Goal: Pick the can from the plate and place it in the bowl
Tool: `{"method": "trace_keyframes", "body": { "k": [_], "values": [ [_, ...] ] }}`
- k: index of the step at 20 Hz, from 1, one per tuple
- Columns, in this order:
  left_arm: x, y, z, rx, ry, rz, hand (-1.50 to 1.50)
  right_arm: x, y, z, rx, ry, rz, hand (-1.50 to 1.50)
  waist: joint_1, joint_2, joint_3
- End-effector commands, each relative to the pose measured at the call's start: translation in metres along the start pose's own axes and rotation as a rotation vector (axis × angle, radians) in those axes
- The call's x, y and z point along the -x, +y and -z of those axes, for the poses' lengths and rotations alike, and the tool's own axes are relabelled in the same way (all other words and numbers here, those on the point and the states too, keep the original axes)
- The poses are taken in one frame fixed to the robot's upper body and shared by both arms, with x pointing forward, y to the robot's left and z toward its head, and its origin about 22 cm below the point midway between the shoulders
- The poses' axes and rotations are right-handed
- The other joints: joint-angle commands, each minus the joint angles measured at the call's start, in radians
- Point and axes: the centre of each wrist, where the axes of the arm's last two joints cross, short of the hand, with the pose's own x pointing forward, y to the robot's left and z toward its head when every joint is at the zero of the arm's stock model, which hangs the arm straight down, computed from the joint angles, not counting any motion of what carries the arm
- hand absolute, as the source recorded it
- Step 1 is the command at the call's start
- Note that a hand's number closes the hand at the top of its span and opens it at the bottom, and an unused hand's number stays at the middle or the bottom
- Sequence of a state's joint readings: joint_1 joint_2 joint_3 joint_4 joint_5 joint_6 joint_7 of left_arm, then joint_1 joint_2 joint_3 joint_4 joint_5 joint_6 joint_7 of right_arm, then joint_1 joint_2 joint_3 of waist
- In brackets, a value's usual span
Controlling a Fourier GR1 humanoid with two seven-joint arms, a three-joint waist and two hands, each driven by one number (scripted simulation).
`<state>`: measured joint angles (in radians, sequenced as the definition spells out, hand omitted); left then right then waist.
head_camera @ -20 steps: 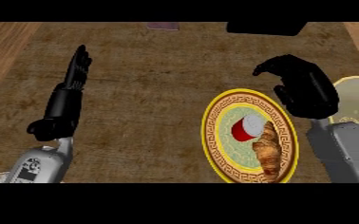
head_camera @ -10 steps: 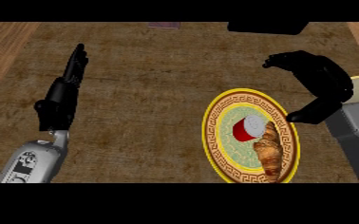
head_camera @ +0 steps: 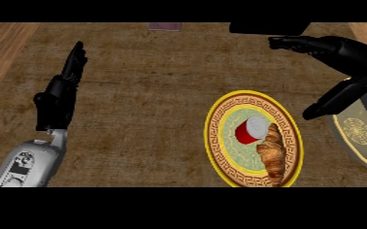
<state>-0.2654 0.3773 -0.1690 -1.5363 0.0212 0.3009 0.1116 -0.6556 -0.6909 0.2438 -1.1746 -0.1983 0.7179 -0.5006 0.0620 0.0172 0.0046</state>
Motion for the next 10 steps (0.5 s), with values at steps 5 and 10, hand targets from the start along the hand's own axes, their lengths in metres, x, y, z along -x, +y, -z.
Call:
{"method": "trace_keyframes", "body": {
  "k": [5, 10],
  "values": [
    [-0.002, 0.01, 0.0, -0.003, 0.019, 0.001, 0.0, -0.015, 0.011, 0.04, -0.39, -0.005, -0.2, -1.5, -0.007, -0.005, -0.003],
    [-0.008, -0.005, 0.008, -0.018, 0.018, -0.009, 0.0, -0.005, 0.029, 0.053, -0.506, -0.014, -0.228, -1.5, -0.029, -0.005, -0.003]
  ]
}}
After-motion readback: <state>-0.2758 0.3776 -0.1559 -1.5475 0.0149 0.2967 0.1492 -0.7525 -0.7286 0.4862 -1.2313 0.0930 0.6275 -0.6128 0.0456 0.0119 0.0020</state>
